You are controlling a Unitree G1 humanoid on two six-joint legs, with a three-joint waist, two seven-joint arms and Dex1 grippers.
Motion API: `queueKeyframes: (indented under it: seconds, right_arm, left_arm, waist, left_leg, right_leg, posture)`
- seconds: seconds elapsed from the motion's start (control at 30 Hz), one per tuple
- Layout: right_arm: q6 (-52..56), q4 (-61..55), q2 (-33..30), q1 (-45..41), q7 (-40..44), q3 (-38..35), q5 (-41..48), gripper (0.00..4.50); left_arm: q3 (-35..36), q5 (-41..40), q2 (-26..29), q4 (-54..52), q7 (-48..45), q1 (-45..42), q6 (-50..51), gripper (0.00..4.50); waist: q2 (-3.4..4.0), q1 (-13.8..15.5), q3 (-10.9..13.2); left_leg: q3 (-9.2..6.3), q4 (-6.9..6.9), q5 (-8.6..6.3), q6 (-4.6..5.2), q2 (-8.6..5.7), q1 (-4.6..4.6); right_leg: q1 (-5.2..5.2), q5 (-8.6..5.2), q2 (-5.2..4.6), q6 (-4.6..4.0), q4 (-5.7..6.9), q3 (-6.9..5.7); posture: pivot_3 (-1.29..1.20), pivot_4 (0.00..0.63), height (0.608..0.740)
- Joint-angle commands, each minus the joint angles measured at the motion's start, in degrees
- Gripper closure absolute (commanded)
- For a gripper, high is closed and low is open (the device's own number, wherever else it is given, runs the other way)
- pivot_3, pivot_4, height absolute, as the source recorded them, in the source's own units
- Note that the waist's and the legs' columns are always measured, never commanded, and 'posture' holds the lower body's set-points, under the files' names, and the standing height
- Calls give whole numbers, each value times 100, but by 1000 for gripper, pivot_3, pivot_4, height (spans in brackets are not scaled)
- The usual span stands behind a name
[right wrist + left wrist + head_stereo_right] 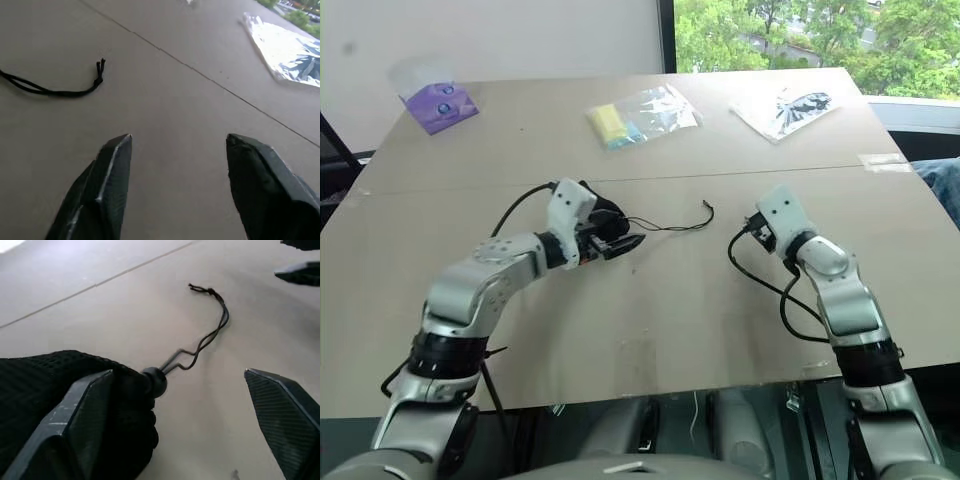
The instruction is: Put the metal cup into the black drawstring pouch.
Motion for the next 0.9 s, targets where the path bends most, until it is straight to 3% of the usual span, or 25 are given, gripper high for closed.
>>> queueKeyframes:
  seconds: [0.03,0.23,0.4,0.6,0.9]
  right_arm:
    - [10,-994,-136,703,287,-377,426,998]
    - [-473,-1585,-353,2024,1113,-929,1331,998]
    - [-727,-1461,-510,2359,1153,-1378,1451,998]
    - [-1020,-1447,-549,2555,1135,-1743,1536,998]
    - [-1351,-1114,-766,2777,1573,-1990,1854,998]
  left_arm:
    - [790,-45,-276,-499,529,409,-416,362]
    - [1552,-53,-371,-1185,644,1687,-1053,362]
    - [2271,-450,-519,-1379,567,2598,-1274,362]
    - [2910,-575,-666,-1684,628,3680,-1497,362]
    - [3290,-998,-560,-1636,591,3931,-1526,362]
  waist:
    - [0,36,-1]
    - [0,107,-2]
    - [9,126,3]
    - [8,138,2]
    - [10,246,0]
  left_leg:
    - [-2,1,0,1,1,0]
    - [7,4,-1,2,2,19]
    - [4,-6,-24,37,6,104]
    - [3,-7,-28,42,9,104]
    - [-5,-7,-31,49,19,101]
  right_leg:
    - [2,0,0,0,-1,-3]
    - [19,0,0,1,-1,3]
    - [114,-3,-1,1,-23,-3]
    - [124,-3,0,2,-38,-8]
    - [145,-3,3,2,-85,-26]
  posture:
    - [0,150,740]
    - [0,150,740]
    - [0,150,740]
    - [0,150,740]
    - [0,150,740]
